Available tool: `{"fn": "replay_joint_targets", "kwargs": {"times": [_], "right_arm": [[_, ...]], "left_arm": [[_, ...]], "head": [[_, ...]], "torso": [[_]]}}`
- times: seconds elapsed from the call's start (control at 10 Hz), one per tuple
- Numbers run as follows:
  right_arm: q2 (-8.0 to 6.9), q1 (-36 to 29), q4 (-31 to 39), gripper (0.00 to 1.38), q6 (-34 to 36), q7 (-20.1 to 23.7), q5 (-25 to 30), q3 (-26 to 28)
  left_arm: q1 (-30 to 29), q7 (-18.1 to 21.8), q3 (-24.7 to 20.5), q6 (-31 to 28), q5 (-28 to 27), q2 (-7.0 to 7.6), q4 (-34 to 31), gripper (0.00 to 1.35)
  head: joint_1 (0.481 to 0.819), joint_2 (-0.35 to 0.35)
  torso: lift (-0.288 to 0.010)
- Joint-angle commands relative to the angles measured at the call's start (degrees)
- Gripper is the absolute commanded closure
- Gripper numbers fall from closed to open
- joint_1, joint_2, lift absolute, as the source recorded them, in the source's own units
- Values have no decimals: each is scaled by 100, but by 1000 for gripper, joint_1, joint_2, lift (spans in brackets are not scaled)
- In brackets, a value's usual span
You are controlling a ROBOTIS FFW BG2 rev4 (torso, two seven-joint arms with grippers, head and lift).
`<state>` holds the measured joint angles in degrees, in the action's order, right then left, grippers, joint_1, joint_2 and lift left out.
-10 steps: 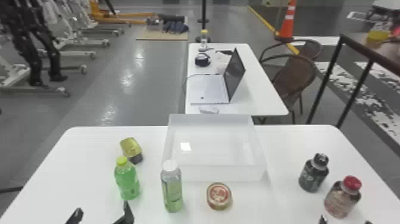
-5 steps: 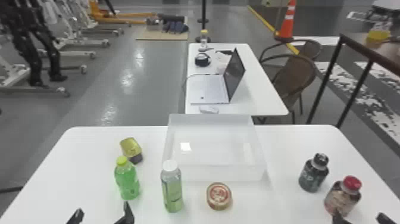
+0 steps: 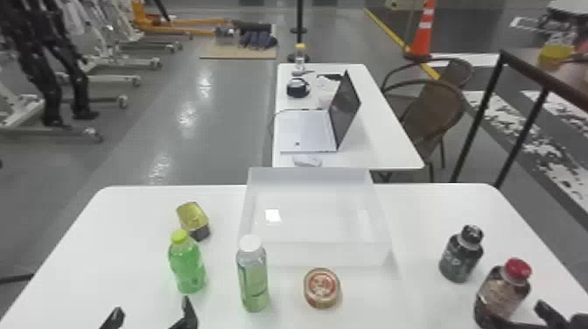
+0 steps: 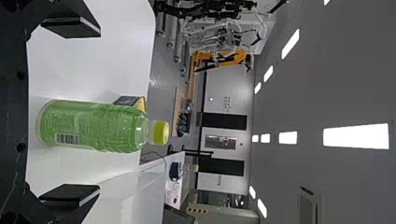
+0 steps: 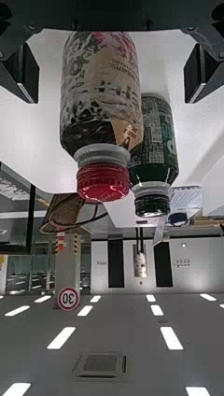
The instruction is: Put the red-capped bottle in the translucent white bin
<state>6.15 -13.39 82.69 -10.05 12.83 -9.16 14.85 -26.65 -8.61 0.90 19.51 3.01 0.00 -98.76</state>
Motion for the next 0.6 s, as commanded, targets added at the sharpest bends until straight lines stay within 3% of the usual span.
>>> {"fn": "replay_joint_targets", "kwargs": {"times": [0.0,0.5], "right_arm": [[-9,109,-51,125,-5,0,107,0],[228,452,-262,125,100,0,195,9]], "left_arm": [[2,-1,-3,9,33,-15,14,124],[20,61,-3,70,156,-15,94,124]], "head": [[549,0],[549,0]], "torso": [[-100],[-100]]}}
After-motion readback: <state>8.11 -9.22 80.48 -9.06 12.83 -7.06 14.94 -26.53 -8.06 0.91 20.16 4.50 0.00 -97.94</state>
